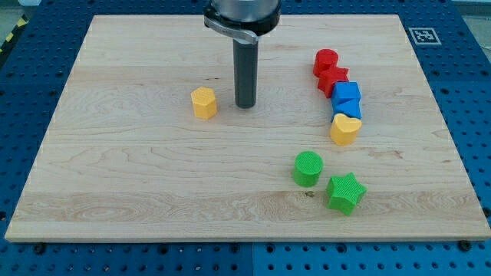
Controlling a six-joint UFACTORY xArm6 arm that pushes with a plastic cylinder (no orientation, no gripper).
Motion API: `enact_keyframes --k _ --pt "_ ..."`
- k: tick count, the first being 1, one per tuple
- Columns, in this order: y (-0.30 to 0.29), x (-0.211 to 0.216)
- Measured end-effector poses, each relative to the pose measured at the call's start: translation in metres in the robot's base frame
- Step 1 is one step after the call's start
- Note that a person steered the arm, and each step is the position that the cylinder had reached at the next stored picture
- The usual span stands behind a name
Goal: Push the yellow hexagon towards the centre left
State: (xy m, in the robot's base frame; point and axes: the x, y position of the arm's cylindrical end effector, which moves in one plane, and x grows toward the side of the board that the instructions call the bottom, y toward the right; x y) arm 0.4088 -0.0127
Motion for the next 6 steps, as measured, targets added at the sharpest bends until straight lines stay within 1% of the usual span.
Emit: enact_keyframes --k 1,2,3,4,5,6 --pt "-0.06 0.001" --pt "-0.109 0.012" --pt "-0.084 0.011" --pt "-0.055 0.033" --pt "-0.054 0.064" --pt "-0.077 0.061"
